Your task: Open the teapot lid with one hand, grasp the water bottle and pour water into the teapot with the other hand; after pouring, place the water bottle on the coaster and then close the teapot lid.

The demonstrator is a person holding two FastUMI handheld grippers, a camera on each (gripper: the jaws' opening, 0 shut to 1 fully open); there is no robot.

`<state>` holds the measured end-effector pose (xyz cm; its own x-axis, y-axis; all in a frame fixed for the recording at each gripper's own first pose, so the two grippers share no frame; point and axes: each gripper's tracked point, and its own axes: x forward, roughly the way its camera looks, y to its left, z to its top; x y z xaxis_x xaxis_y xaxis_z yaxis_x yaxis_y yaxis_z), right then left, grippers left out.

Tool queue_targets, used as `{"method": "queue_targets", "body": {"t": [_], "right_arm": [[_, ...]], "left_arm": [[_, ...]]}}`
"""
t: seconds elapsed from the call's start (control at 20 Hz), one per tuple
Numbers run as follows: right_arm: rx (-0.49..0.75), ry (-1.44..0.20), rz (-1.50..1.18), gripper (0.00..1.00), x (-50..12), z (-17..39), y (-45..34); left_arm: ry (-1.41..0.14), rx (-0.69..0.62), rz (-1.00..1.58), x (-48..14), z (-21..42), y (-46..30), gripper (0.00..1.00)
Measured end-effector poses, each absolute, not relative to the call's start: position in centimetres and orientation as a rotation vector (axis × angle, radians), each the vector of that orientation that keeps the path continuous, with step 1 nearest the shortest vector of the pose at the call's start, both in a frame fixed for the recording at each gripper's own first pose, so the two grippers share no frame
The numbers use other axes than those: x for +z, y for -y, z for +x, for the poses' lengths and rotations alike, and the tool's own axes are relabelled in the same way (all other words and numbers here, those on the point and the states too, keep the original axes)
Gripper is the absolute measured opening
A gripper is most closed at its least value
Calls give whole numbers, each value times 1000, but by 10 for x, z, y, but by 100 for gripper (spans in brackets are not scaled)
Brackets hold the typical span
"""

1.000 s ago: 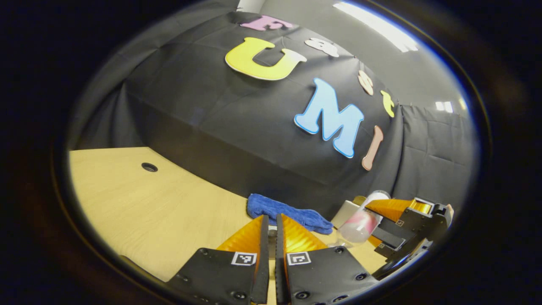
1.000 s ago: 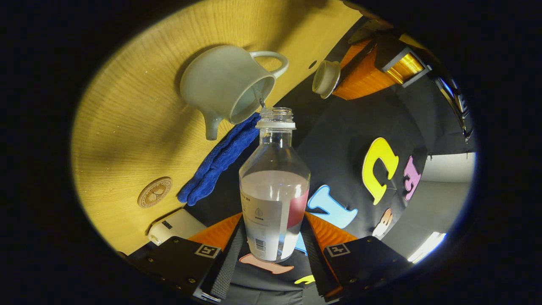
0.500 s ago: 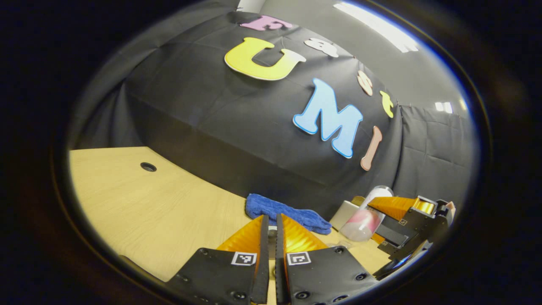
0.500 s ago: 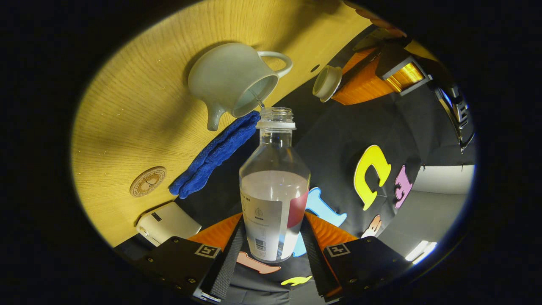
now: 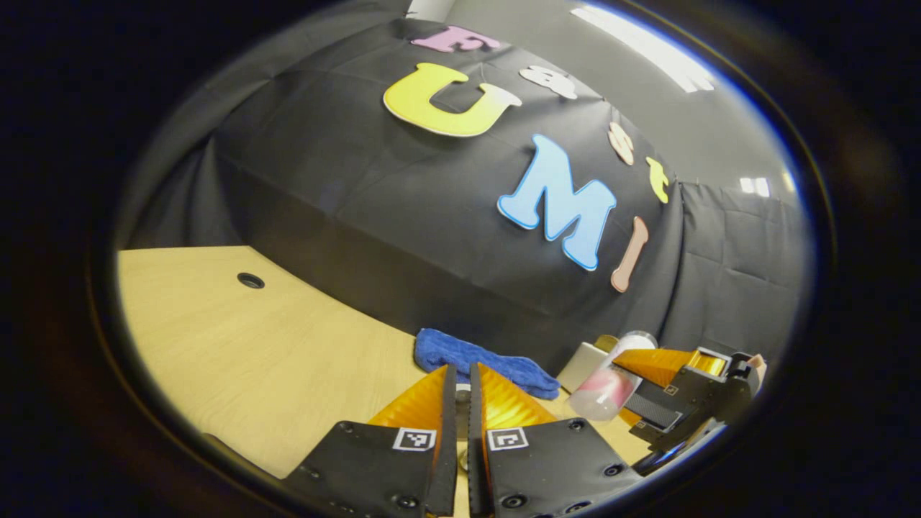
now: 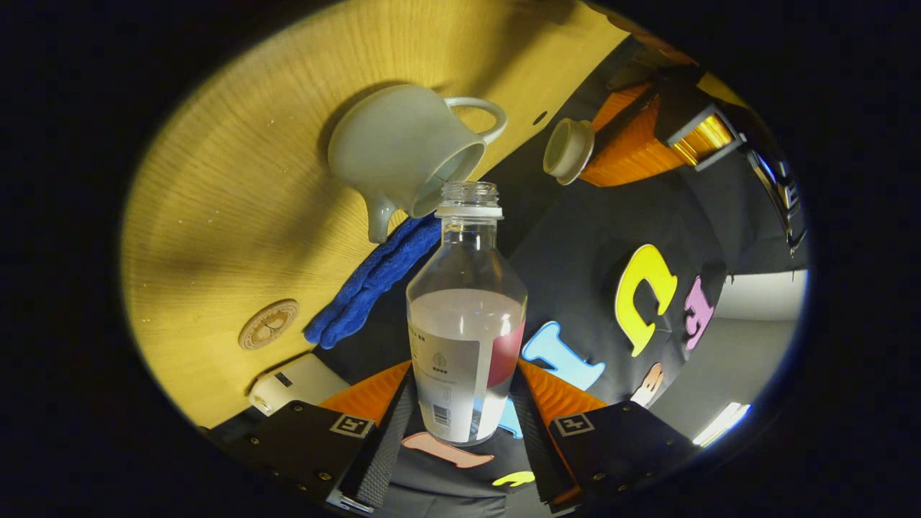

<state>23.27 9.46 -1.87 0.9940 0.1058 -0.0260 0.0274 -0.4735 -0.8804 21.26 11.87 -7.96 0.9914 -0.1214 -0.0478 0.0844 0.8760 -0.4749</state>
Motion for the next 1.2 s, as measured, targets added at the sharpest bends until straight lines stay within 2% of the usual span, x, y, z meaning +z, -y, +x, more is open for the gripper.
{"method": "queue_targets", "body": {"t": [0.4,0.9,1.2], "right_arm": [[160,-57,-1689,76,-40,230,-71],[128,-134,-1443,76,-62,232,-18],[119,-173,-1184,76,-63,237,3]], "left_arm": [[-38,-68,-474,-68,207,-136,12],[-46,-58,-475,-73,210,-137,12],[-71,-55,-468,-81,211,-134,12]]}}
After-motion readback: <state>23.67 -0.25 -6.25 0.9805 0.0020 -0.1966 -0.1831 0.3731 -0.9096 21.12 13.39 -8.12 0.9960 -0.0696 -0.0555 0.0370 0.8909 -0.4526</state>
